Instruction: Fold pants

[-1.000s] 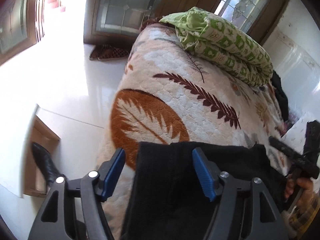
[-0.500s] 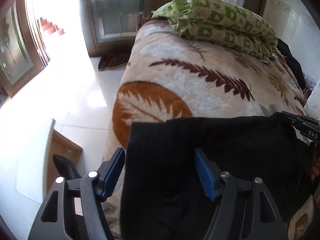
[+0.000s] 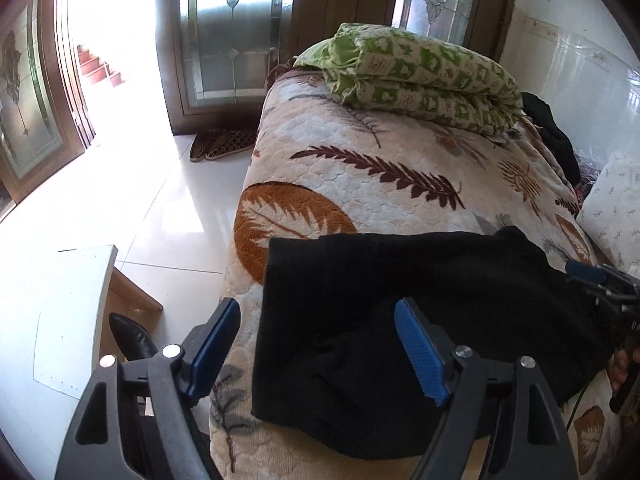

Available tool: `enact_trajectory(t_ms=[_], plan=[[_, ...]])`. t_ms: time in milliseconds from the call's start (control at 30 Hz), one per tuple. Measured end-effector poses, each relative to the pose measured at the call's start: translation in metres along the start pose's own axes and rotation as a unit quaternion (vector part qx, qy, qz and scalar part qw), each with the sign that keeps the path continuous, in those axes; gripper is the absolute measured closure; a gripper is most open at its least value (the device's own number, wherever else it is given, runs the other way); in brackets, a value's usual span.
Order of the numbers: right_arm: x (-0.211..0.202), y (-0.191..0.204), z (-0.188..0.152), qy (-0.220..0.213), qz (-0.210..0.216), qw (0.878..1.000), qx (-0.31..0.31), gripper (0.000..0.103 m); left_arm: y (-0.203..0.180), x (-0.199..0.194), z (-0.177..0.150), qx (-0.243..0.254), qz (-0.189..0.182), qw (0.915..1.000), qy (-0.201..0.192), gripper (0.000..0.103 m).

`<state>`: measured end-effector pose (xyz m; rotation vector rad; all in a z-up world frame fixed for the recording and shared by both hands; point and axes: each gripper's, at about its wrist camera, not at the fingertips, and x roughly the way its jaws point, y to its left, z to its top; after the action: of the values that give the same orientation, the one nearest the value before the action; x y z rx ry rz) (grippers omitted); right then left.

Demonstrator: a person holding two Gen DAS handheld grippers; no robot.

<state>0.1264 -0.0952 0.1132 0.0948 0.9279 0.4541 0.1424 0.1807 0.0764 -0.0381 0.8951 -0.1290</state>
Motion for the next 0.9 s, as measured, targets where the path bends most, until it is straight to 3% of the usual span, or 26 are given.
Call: enact_trajectory(t_ms=[67,200,267,400,500,633,767,800,900], plan=[[0.003,0.022,-0.015,0.013,0.015,1.000,-0.013,0.037,-0.010,-0.002,-0.008,0.020,0.003,0.9997,0.011,0.021],[0.017,0.059,-0.046,0.047,0.018,0.998,-0.044,0.043,-0.010,0.019,-0.033,0.046,0.061,0.9945,0.072,0.021],[0.022,0.071,-0.065,0.063,0.009,0.996,-0.064,0.045,0.005,0.024,-0.049,0.015,0.050,0.9944,0.092,0.019],[0.024,0.081,-0.086,0.067,-0.026,0.992,-0.100,0.045,0.021,0.016,-0.055,-0.040,0.019,0.9954,0.085,0.020],[0.010,0.073,-0.076,0.057,-0.004,0.996,-0.063,0.045,0.009,-0.002,-0.049,-0.021,0.026,0.9980,0.054,0.022],[0.001,0.065,-0.068,0.035,0.021,0.999,-0.015,0.045,-0.006,-0.019,-0.039,-0.015,0.008,0.9997,0.014,0.021],[0.024,0.048,-0.075,0.071,0.003,0.997,0.041,0.043,-0.015,0.002,-0.047,0.007,0.045,0.9977,0.050,0.021],[0.020,0.045,-0.077,0.061,0.010,0.997,0.048,0.043,-0.012,0.010,-0.054,0.007,0.059,0.9962,0.064,0.021],[0.009,0.041,-0.078,0.076,0.019,0.995,0.053,0.035,0.011,0.013,-0.067,-0.059,0.037,0.9952,0.069,0.013]])
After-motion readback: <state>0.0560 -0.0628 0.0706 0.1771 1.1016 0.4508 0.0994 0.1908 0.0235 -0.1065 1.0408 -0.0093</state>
